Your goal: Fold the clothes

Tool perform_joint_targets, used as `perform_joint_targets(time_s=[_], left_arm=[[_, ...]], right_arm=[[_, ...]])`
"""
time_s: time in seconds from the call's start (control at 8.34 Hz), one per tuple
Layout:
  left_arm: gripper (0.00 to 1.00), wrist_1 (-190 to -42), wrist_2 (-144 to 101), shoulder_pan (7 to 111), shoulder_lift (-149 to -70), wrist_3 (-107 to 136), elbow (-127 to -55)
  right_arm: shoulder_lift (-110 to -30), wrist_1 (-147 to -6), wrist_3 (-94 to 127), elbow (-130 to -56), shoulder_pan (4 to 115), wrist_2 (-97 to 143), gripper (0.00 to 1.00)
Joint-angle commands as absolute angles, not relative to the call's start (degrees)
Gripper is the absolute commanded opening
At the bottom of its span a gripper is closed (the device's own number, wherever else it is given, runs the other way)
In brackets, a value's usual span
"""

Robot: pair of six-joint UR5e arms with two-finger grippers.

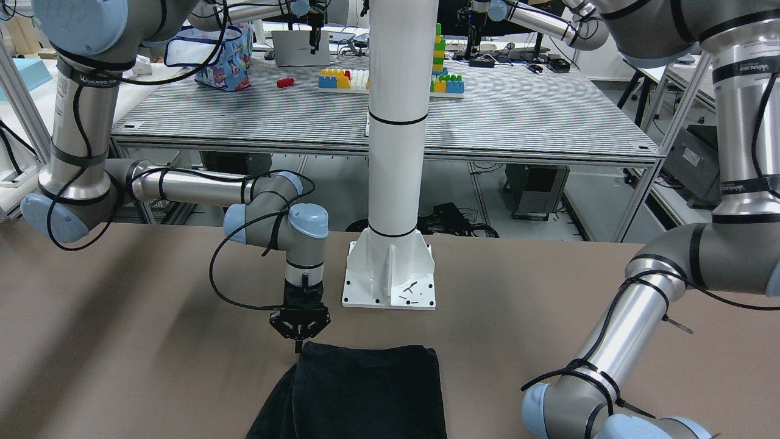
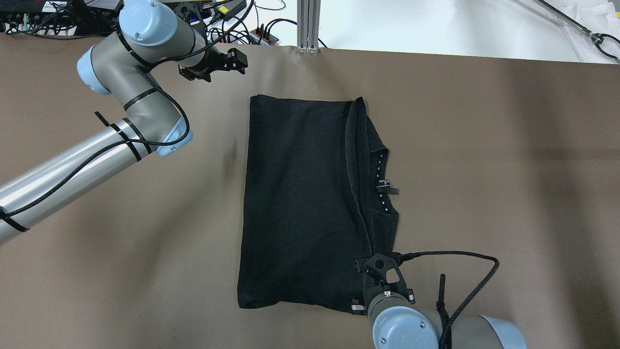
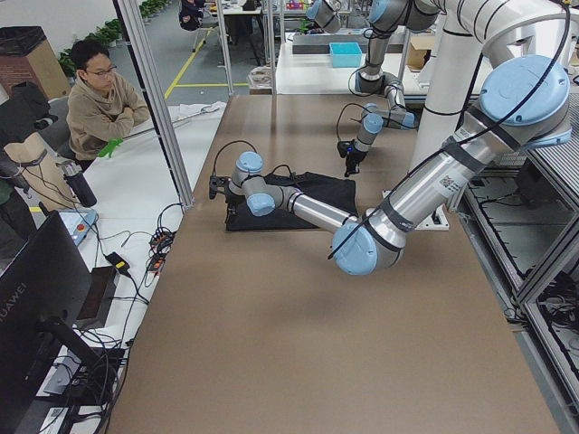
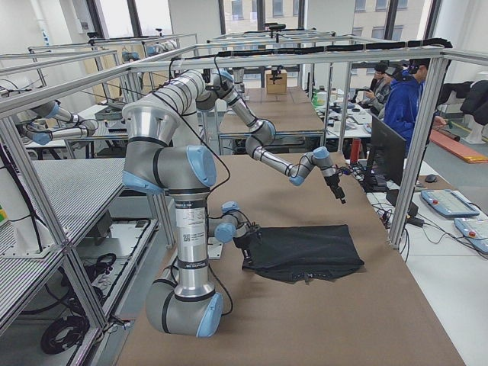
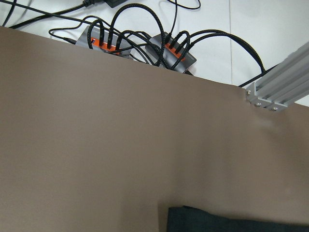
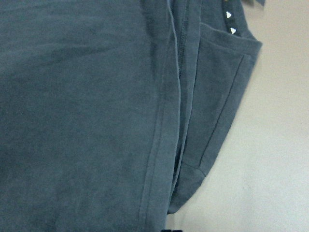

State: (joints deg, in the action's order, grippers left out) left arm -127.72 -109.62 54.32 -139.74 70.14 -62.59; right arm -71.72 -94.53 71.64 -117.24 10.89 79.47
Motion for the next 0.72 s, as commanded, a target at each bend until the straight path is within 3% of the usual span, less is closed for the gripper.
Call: perform_joint_targets(time_s=[0.0,0.24,0.6], left_arm=[[1.0,-127.71,-109.6,54.32,-139.66,70.22,-62.58],[1.0,-127.71,-109.6,54.58,-139.57,70.22,-62.58],[1.0,-127.79,-109.6,54.58,-138.18,70.75,-63.97]], right_arm=[[-72.42,-94.83,72.34,-121.53,11.16,79.8,0.95],[-71.11,-94.58,68.41,-118.42,16.04,79.8,0.95],[-62.17,-91.96,61.35,-106.57,23.97,80.42,0.95]])
